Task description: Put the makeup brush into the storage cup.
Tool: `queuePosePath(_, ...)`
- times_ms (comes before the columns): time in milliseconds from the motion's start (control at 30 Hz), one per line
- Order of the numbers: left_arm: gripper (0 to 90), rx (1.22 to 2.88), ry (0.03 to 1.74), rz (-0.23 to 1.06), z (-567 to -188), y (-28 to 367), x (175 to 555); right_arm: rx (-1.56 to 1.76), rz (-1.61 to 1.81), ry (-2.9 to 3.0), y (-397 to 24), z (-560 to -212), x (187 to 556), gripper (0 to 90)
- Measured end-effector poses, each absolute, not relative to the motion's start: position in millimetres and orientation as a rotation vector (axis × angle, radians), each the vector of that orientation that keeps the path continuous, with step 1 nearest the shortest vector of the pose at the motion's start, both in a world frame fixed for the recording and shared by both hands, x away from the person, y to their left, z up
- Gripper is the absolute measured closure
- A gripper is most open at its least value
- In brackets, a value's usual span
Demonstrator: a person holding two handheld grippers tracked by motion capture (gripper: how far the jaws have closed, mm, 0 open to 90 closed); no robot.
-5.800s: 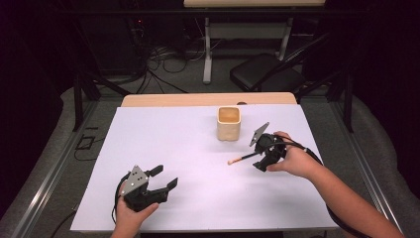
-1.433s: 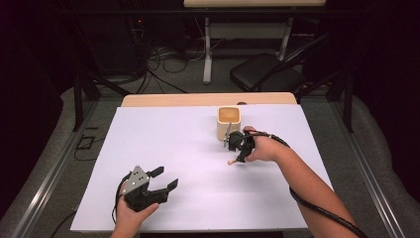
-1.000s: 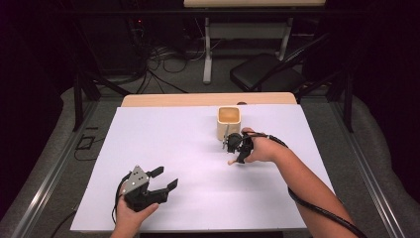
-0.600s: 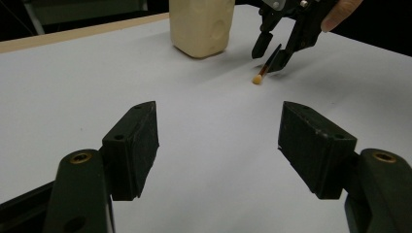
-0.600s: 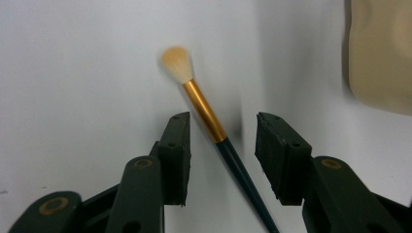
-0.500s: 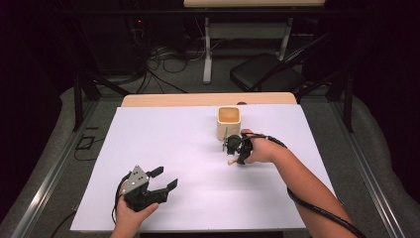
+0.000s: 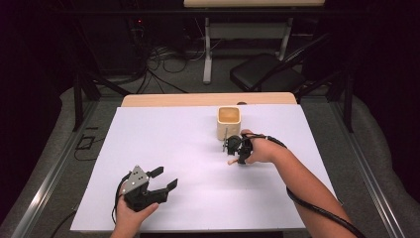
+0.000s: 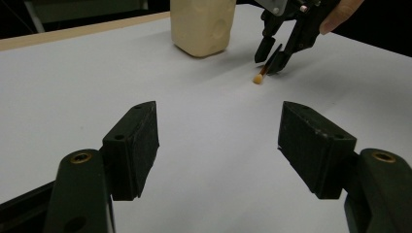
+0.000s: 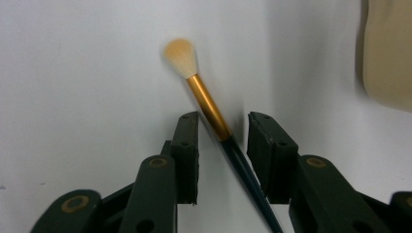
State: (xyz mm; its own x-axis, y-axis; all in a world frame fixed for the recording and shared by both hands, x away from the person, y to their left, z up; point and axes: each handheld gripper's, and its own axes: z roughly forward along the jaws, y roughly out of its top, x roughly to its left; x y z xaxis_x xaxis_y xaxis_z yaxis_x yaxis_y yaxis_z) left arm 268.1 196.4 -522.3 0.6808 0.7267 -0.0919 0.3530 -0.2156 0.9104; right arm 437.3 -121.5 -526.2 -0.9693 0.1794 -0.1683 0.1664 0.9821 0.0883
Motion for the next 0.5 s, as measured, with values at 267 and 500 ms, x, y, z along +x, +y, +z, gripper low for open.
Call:
queuePosePath(267,31.2,1.82,0.854,0.435,-522.3,196.7,268.1,0.232,0.094,2.959,-120.3,-527.0,437.4,69.1)
queuePosePath(500,31.2,1.821,0.853,0.437,-522.2,196.7,268.0,0.222,0.086,2.965,-119.1,-527.4,436.2,72.6)
